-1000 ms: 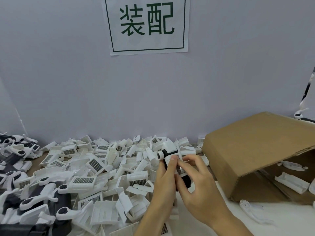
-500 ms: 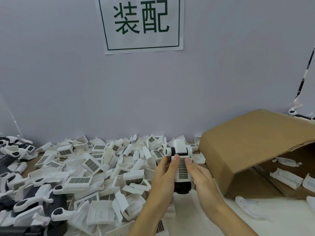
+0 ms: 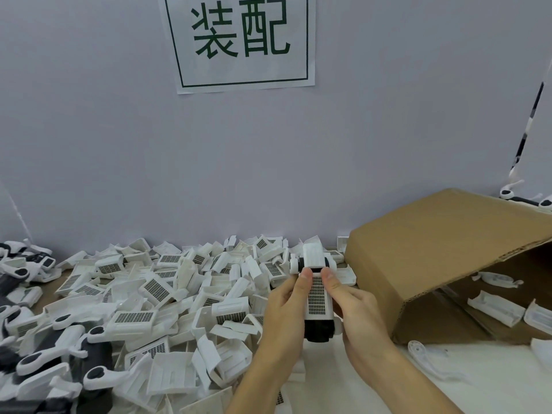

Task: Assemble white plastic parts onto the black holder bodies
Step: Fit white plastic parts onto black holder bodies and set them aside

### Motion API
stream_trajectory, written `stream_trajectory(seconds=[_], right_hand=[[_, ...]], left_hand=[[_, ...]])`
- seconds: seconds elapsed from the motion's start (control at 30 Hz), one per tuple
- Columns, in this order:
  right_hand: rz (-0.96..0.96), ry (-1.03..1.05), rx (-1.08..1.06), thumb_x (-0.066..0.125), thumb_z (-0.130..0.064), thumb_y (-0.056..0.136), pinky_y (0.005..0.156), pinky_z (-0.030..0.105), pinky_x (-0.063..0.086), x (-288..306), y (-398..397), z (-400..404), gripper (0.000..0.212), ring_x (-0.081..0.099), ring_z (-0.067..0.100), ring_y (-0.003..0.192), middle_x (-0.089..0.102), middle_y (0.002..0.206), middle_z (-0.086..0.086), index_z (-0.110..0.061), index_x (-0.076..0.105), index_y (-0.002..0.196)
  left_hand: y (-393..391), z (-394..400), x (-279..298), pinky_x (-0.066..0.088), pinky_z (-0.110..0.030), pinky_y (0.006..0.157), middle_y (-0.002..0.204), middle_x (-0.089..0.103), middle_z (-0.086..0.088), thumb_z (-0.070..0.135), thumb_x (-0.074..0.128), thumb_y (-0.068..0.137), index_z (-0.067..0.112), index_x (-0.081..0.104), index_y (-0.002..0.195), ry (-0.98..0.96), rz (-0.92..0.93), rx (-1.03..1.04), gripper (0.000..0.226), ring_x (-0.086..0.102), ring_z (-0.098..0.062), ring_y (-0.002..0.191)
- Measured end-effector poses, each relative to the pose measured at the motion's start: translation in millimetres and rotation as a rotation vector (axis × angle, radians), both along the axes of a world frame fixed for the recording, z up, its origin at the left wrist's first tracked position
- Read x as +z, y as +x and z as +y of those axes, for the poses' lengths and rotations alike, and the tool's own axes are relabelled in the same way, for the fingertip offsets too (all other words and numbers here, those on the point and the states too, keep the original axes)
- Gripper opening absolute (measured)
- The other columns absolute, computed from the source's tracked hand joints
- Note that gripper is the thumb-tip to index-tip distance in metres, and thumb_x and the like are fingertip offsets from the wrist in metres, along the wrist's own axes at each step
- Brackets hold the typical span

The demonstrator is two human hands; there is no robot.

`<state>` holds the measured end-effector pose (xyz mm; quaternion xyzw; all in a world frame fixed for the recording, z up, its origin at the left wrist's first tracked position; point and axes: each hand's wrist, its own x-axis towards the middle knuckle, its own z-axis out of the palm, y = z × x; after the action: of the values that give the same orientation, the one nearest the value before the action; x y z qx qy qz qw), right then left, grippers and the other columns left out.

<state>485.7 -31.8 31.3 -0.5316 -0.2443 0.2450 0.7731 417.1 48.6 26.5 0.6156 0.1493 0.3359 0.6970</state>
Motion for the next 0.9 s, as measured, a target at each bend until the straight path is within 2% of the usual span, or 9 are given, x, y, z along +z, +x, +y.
stream_trajectory(seconds=[0.1,0.2,0.4,0.53,0.6,0.7,0.8,0.9], right_hand=[[0.001,-0.006,-0.021,0.069,-0.046,0.079,0.056,0.031,0.059,0,-1,1,0.037,0.077,0.026,0.077,0.077,0.086,0.015,-0.011,0.081,0.083],[0.004,-0.009,-0.035,0.069,-0.046,0.079,0.058,0.032,0.060,-1,-2,2,0.036,0.077,0.025,0.079,0.078,0.086,0.013,-0.012,0.082,0.081],[0.005,-0.022,-0.059,0.068,-0.049,0.077,0.063,0.034,0.062,-2,-4,4,0.039,0.076,0.025,0.079,0.078,0.083,0.012,-0.013,0.082,0.078],[-0.001,-0.017,-0.078,0.067,-0.050,0.076,0.057,0.031,0.060,-2,-5,4,0.038,0.076,0.024,0.075,0.078,0.081,0.011,-0.014,0.082,0.076],[-0.012,-0.011,-0.080,0.068,-0.050,0.076,0.055,0.028,0.059,-1,-5,4,0.038,0.076,0.023,0.073,0.078,0.079,0.010,-0.015,0.082,0.075],[-0.019,-0.019,-0.071,0.067,-0.051,0.079,0.056,0.025,0.058,-2,-4,4,0.037,0.077,0.021,0.074,0.078,0.080,0.009,-0.017,0.082,0.075],[-0.003,-0.031,-0.057,0.064,-0.052,0.081,0.059,0.025,0.059,-4,-2,4,0.038,0.077,0.022,0.079,0.078,0.084,0.009,-0.019,0.082,0.080],[-0.015,-0.046,-0.008,0.064,-0.049,0.081,0.065,0.028,0.060,-4,1,2,0.036,0.076,0.025,0.088,0.078,0.091,0.011,-0.018,0.082,0.088]], left_hand=[[-2,-1,4,0.057,-0.051,0.086,0.094,0.075,-0.020,0.054,0.060,0.080,0.010,0.076,0.090,-0.032,0.006,0.021,0.048,0.072,-0.028,0.083],[-2,-2,6,0.056,-0.054,0.086,0.093,0.073,-0.025,0.050,0.063,0.080,0.006,0.075,0.087,-0.072,0.007,0.032,0.046,0.070,-0.027,0.078],[0,-1,4,0.058,-0.039,0.074,0.087,0.075,-0.019,0.038,0.061,0.093,0.010,0.078,0.080,-0.080,0.015,0.047,0.035,0.071,-0.022,0.074],[2,0,4,0.058,-0.030,0.065,0.089,0.074,-0.022,0.038,0.060,0.093,0.008,0.078,0.082,-0.072,0.007,0.049,0.036,0.071,-0.020,0.072],[2,0,3,0.059,-0.029,0.067,0.090,0.076,-0.018,0.044,0.060,0.089,0.012,0.079,0.084,-0.074,0.001,0.049,0.037,0.073,-0.021,0.076],[3,1,0,0.061,-0.038,0.079,0.096,0.077,-0.014,0.052,0.060,0.084,0.015,0.078,0.091,-0.102,0.009,0.027,0.042,0.075,-0.024,0.089],[3,0,-3,0.060,-0.036,0.081,0.105,0.077,-0.009,0.044,0.057,0.094,0.021,0.078,0.102,-0.073,0.026,-0.022,0.032,0.074,-0.023,0.099],[5,2,-4,0.060,-0.032,0.078,0.096,0.078,-0.005,0.033,0.049,0.104,0.016,0.075,0.103,0.001,0.044,0.022,0.031,0.075,-0.020,0.093]])
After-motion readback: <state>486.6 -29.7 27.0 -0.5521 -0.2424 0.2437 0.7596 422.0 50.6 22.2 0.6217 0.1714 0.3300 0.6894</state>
